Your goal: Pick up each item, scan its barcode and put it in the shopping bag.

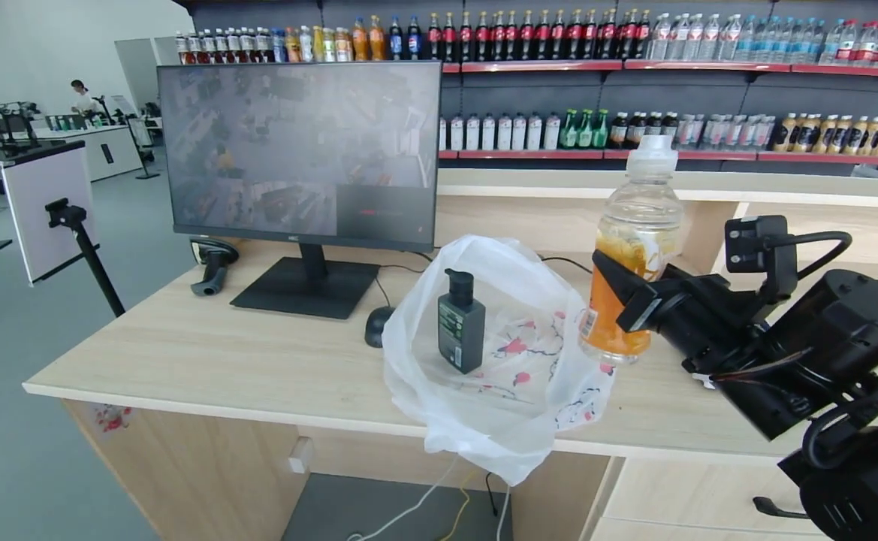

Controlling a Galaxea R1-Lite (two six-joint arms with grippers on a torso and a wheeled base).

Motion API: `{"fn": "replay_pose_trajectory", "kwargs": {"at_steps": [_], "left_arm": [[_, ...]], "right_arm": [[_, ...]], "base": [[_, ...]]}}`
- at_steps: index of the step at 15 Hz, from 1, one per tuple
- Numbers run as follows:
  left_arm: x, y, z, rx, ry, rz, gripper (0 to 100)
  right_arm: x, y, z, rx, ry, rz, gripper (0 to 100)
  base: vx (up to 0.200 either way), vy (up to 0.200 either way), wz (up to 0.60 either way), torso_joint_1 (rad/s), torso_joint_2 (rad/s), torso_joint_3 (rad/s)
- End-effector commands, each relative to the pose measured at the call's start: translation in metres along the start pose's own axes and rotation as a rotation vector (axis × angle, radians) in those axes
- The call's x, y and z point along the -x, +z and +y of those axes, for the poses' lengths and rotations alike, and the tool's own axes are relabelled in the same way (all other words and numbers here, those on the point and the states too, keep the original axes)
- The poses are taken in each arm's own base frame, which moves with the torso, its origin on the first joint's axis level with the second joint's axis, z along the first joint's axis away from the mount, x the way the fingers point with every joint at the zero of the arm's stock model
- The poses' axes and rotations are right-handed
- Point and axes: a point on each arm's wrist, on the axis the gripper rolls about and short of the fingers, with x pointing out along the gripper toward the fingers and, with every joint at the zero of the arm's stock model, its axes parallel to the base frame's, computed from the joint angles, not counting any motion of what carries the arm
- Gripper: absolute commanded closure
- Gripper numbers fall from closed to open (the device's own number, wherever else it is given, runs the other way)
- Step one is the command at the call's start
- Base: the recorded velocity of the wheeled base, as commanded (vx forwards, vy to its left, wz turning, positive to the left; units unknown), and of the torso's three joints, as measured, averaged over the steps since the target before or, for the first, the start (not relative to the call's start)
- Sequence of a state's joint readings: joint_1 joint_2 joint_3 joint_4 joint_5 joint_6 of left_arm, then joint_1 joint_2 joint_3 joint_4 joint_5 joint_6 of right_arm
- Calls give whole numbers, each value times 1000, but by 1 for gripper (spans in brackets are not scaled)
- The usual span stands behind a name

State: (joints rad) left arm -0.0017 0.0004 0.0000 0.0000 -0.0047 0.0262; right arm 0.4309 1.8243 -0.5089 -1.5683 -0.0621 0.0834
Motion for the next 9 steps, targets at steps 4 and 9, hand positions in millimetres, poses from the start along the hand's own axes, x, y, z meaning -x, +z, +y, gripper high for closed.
{"fn": "replay_pose_trajectory", "kwargs": {"at_steps": [4,9], "left_arm": [[0,0,0,0,0,0,0],[0,0,0,-3,0,0,0]], "right_arm": [[-25,-29,17,-13,51,40,100],[-50,-49,17,-14,49,37,100]], "base": [[0,0,0,0,0,0],[0,0,0,0,0,0]]}}
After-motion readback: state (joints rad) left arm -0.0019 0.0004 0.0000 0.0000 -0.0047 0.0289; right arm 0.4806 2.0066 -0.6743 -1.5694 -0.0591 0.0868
